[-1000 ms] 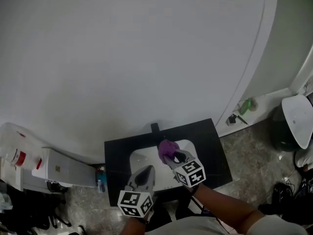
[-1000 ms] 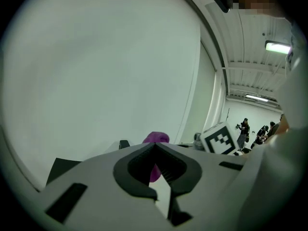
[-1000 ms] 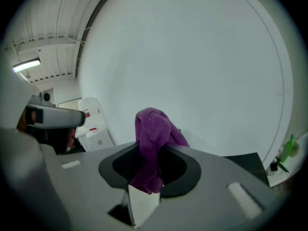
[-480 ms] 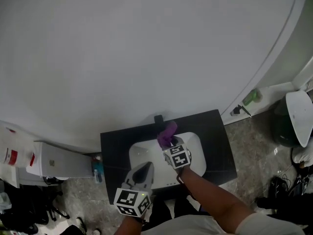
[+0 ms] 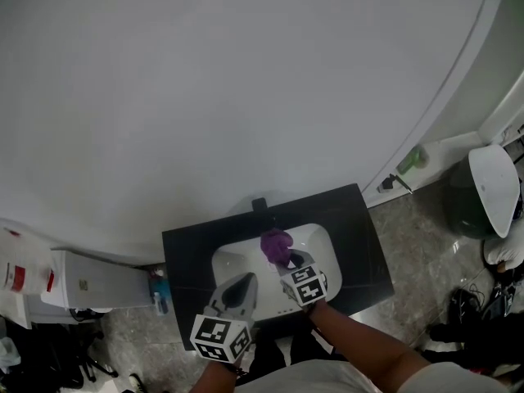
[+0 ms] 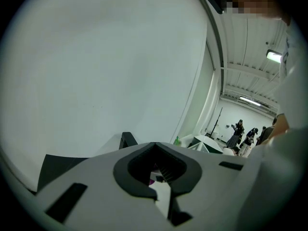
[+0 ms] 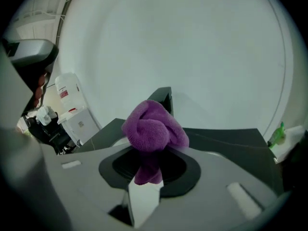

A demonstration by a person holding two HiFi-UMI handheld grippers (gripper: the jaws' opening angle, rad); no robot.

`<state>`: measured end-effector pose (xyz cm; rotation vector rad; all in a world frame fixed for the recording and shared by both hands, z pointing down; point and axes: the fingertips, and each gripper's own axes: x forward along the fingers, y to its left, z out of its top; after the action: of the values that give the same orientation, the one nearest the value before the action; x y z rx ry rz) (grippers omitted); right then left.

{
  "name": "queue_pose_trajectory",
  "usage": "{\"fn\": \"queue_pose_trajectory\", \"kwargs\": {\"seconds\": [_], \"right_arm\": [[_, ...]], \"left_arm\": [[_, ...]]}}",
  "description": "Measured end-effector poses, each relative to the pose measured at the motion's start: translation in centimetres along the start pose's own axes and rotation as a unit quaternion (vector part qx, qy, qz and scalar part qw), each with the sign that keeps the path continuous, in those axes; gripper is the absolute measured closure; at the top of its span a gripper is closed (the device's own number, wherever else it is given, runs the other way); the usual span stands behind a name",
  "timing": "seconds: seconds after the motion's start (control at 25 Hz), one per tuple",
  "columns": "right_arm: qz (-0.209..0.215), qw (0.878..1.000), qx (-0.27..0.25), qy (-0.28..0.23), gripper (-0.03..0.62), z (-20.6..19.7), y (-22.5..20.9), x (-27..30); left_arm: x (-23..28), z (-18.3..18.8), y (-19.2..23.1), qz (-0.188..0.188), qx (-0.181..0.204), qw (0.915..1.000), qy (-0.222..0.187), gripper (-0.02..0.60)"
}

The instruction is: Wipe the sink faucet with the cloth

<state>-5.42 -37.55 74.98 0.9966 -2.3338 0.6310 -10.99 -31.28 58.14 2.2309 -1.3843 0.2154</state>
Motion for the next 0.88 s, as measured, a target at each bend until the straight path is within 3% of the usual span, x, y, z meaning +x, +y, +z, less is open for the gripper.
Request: {"fn": "queue_pose_trajectory", "kwargs": {"seconds": [0.12,0.24,0.64,0.72,0.88], "right_arm": [[-0.014,1.0,-0.004,-0.023,0.496,3.7,-1.3,1.8],[-0.018,1.0,-0.001,-0.018,0.494,4.9,-2.5,4.6],[0.009,1.0,-0.007,0.018,0.497,-0.6,0.3,0.0],[0.005,1.0,-0.023,-0.014,0.497,2.4,0.4,-1.6],[-0.005,0.995,-0.051,-0.09,0.497,12.1,-0.7,-1.2]], "left_arm": [[0.0,0.1,0.0,-0.003,0.001,1.0,0.002,0.575],[0.1,-0.1,0.1,-0.001,0.0,1.0,0.004,0.575],[0.0,0.3,1.0,0.001,-0.009,0.9999,-0.005,0.575],[-0.2,0.8,0.9,0.001,-0.007,0.9999,-0.009,0.575],[-0.6,1.4,1.1,0.006,-0.004,0.9999,-0.015,0.575]]}}
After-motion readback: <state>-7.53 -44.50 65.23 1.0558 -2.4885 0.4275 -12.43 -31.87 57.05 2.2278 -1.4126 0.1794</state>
